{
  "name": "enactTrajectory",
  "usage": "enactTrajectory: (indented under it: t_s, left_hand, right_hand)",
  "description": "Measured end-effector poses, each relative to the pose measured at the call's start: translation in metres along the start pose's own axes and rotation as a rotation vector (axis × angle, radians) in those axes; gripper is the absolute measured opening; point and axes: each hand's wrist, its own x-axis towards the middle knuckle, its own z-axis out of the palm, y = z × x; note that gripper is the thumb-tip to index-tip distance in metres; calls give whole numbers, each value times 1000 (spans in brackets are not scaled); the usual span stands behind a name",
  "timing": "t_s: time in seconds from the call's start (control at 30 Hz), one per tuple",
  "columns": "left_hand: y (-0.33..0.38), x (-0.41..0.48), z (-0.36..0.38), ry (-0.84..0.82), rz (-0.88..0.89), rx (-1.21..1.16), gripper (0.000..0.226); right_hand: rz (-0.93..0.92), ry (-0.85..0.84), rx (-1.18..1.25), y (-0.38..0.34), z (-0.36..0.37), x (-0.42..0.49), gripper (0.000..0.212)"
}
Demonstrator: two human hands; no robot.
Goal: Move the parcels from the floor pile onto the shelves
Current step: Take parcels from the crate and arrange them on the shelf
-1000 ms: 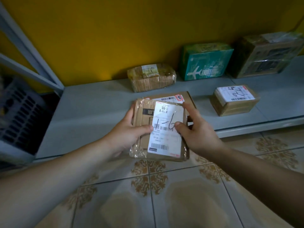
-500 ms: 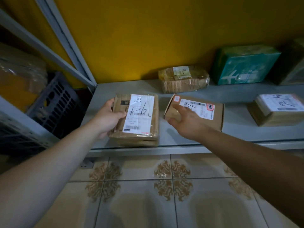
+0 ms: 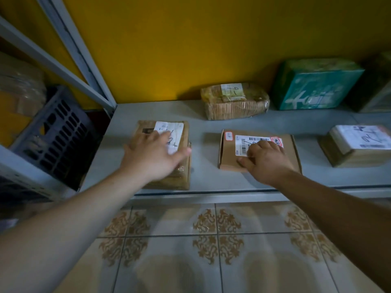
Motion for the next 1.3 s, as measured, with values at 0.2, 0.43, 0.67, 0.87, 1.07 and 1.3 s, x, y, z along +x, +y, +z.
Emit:
enactTrajectory:
  t_s: [0.2,0.43,0.67,0.87,1.07,1.3]
  left_hand:
    - [-7,18,-1,-112,154,144,86]
    - [-30,80,-10,-67,128,203,72]
    - [-42,120,-5,139,57,285,66]
    - [-43,139,9,168,34,212,72]
    - [-57,160,13,259,81,190,61]
    - [-59,180,9,220,56,161,59]
  right_hand:
    - [111,-128,-37,-6,21,12,71]
    - [8,-103,-122,9,21,12,75]
    - [24,-91,-123,10,24,12,74]
    - [41,-83,-112,9,24,18,73]
    - [46,-79,-109,10,26,18,75]
    - [30,-102,-105,10,25,12,75]
